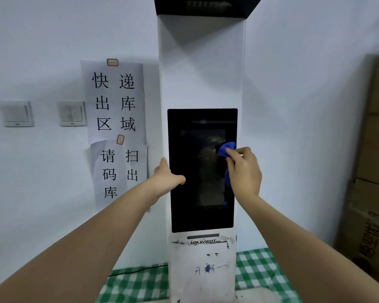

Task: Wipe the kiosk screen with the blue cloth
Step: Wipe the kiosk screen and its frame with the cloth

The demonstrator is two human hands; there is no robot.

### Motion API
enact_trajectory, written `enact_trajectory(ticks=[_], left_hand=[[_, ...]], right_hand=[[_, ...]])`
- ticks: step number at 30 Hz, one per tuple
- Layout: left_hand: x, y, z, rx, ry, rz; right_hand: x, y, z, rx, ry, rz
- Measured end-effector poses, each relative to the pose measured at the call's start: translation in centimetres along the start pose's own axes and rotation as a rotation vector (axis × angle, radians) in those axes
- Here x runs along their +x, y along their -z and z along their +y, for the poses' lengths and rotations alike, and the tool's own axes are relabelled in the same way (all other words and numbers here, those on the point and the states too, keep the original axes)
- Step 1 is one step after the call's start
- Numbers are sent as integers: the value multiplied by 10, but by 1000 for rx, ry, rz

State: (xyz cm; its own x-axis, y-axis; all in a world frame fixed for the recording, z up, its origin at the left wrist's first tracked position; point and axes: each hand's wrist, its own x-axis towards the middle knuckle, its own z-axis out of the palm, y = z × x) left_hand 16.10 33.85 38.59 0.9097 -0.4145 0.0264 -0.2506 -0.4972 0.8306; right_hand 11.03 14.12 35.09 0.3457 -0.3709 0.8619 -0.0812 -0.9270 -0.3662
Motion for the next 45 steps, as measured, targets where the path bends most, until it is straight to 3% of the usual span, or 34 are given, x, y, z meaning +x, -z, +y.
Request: enact_trajectory(ticks=[3,9,11,14,16,18,20,22,27,29,30,33,34,35,39,40,43,45], left_hand=[[0,0,0,5,1,-3],[-1,0,2,1,2,-6],[-1,1,1,-3,-1,-12],[0,1,0,-8,-6,-11],[-1,0,0,-10,-9,-11],[-1,1,1,-9,-12,-11],[-2,1,1,-5,-9,-12],[-2,1,0,-1,-6,-7],[-2,1,0,-12,-15,-17],[-4,1,0,-12,-17,-17],[-5,1,0,-9,-18,-16],[-6,2,-3,-5,-17,-16],[-6,1,-4,-5,-17,-15],[-6,1,-5,-7,-18,-15],[-8,-3,-6,-16,-29,3],[-9,-4,-5,-11,-29,12],[-12,-8,-4,22,-16,39],[-13,-11,-3,29,-4,40]], right_hand=[[5,7,15,-159,227,-43],[50,13,-7,-12,-131,133],[46,8,-16,-54,-49,121],[31,-1,-11,-186,280,19],[32,2,-5,-234,400,-8],[41,9,-4,-168,254,26],[52,12,-4,-1,-69,110],[51,9,-13,-9,-153,145],[21,-4,-18,-269,420,-78],[31,3,-8,-321,529,-63],[36,9,-5,-286,459,-36],[40,12,-2,-79,-14,83],[35,10,-5,-62,-69,98],[27,8,-8,-60,-51,88],[11,3,6,-177,328,-21],[15,6,10,-168,288,-37],[28,11,16,55,-190,46],[23,11,13,41,-226,56]])
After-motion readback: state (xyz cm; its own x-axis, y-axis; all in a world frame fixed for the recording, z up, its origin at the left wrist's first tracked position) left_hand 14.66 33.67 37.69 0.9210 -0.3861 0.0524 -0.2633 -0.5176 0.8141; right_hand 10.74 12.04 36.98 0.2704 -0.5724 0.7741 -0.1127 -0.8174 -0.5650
